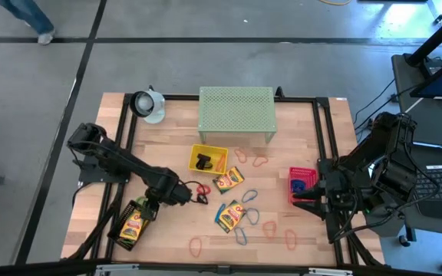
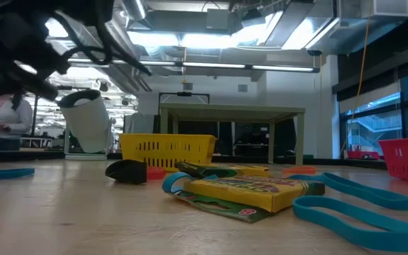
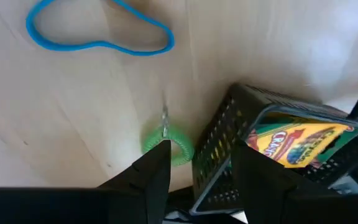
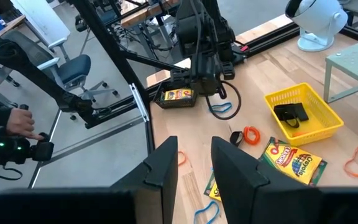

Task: Pick & Place Office Desk Supplies
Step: Put the green spring keychain into the red bin

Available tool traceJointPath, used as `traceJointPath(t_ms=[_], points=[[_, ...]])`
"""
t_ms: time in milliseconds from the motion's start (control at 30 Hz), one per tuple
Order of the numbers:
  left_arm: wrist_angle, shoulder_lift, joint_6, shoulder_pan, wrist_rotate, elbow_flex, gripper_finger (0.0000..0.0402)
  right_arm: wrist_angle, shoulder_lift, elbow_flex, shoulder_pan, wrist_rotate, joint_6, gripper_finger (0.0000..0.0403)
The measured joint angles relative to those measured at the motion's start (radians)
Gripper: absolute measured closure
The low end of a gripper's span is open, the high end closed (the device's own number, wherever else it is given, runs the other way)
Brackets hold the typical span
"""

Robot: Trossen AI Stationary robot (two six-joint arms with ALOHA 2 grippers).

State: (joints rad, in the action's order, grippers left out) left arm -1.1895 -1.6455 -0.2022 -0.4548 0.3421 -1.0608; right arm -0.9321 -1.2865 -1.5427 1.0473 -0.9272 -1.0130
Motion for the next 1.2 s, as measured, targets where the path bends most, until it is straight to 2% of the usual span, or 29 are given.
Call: traceJointPath(t_ms=[200,500,733,1033,1200], points=[[0.026,0.0,-0.023,-0.015,-0.036,0.05,0.024,0.017,0.0,0.0,0.0,0.0,0.0,0.0304],[0.14,0.0,-0.075,-0.015,-0.026,0.139,0.0253,0.02,0.0,0.0,0.0,0.0,-0.034,0.0304],[0.148,0.0,-0.081,-0.017,-0.026,0.177,0.0266,0.02,0.0,0.0,0.0,0.0,-0.046,0.0304],[0.264,0.0,-0.112,-0.021,-0.025,0.19,0.0302,0.021,0.0,0.0,0.0,0.0,-0.045,0.0305],[0.258,0.0,-0.115,-0.021,-0.026,0.19,0.0332,0.021,0.0,0.0,0.0,0.0,-0.045,0.0305]])
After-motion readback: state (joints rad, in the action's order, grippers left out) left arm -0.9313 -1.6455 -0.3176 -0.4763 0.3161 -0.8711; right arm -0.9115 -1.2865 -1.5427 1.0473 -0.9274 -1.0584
